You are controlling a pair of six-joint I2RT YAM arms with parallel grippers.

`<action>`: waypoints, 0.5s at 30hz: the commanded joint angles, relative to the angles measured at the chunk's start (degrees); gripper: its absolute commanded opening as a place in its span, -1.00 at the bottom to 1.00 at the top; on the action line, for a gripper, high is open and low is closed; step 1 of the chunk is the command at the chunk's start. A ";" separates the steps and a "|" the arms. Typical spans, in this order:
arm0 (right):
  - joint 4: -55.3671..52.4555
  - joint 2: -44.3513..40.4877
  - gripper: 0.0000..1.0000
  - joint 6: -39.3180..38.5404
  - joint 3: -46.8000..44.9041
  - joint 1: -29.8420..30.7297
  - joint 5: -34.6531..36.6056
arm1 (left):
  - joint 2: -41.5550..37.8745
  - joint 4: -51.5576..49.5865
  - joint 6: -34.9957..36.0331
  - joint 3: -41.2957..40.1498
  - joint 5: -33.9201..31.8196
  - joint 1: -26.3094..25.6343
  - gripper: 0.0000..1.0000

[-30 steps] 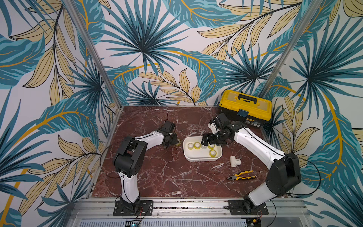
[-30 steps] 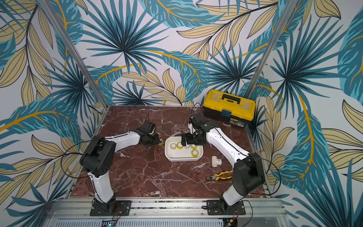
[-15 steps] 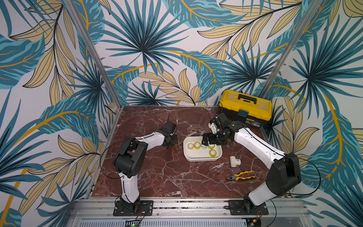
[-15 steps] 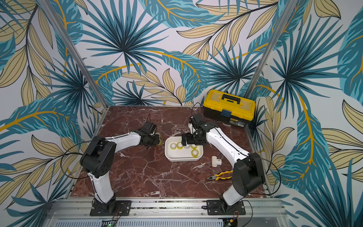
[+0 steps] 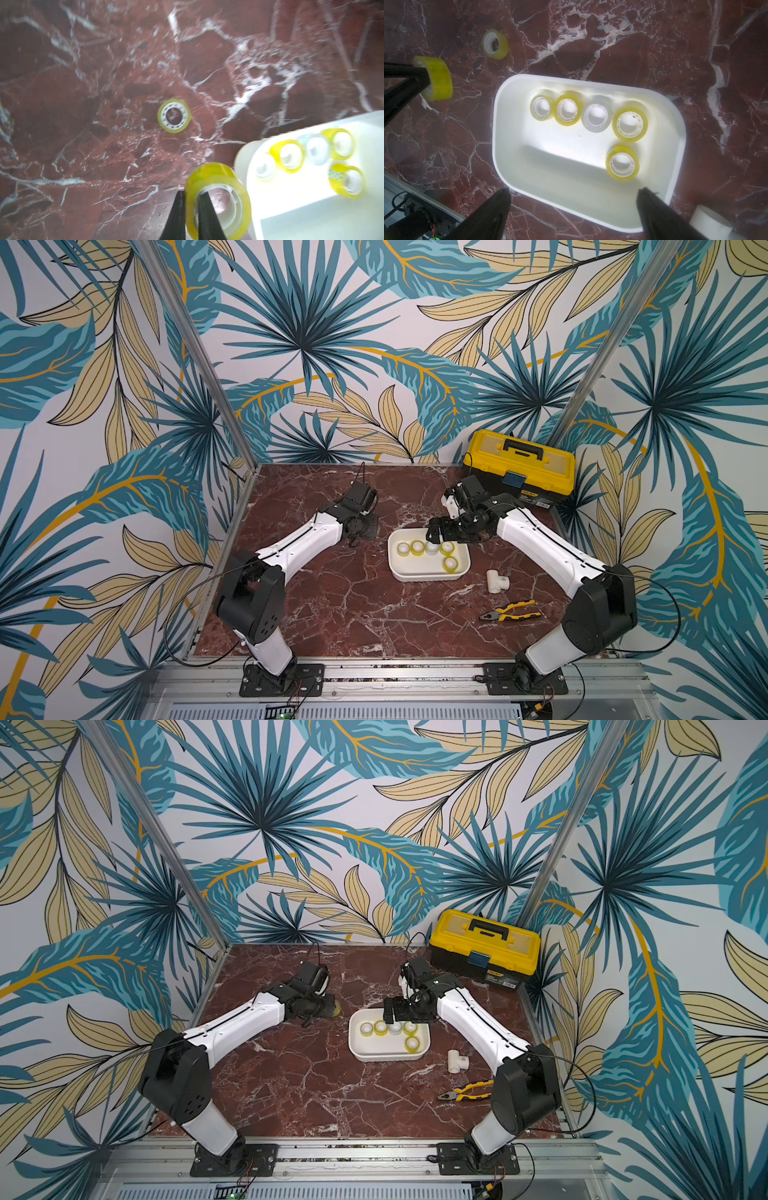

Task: Put the transparent tape into the storage box
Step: Pick up the tape at the center of the board, then place the tape in the storage box.

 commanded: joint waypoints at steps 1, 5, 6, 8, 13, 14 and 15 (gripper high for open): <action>-2.11 -3.33 0.99 0.29 1.36 0.00 1.57 | 0.58 -3.98 3.77 5.03 0.87 -5.87 -1.00; -3.66 -6.22 0.99 -0.17 0.71 -0.04 2.27 | 4.44 -3.39 4.10 8.56 0.90 -11.24 -1.00; -4.06 -6.93 0.99 -0.19 0.47 -0.07 2.63 | 5.60 -3.02 3.69 8.94 1.51 -11.93 -1.00; -4.72 -8.53 0.99 -0.30 -0.36 -0.04 3.85 | 7.24 -1.41 2.96 8.93 2.93 -12.88 -1.00; -5.19 -11.30 0.99 -0.06 -2.92 -0.49 5.22 | 12.53 1.90 2.65 9.27 4.51 -15.17 -1.00; -5.19 -11.49 0.99 -0.02 -3.27 -0.57 5.22 | 13.55 2.67 2.51 9.40 4.94 -15.56 -1.00; -5.19 -11.67 0.99 0.13 -3.62 -0.56 5.31 | 14.43 3.36 2.40 9.64 5.14 -15.92 -1.00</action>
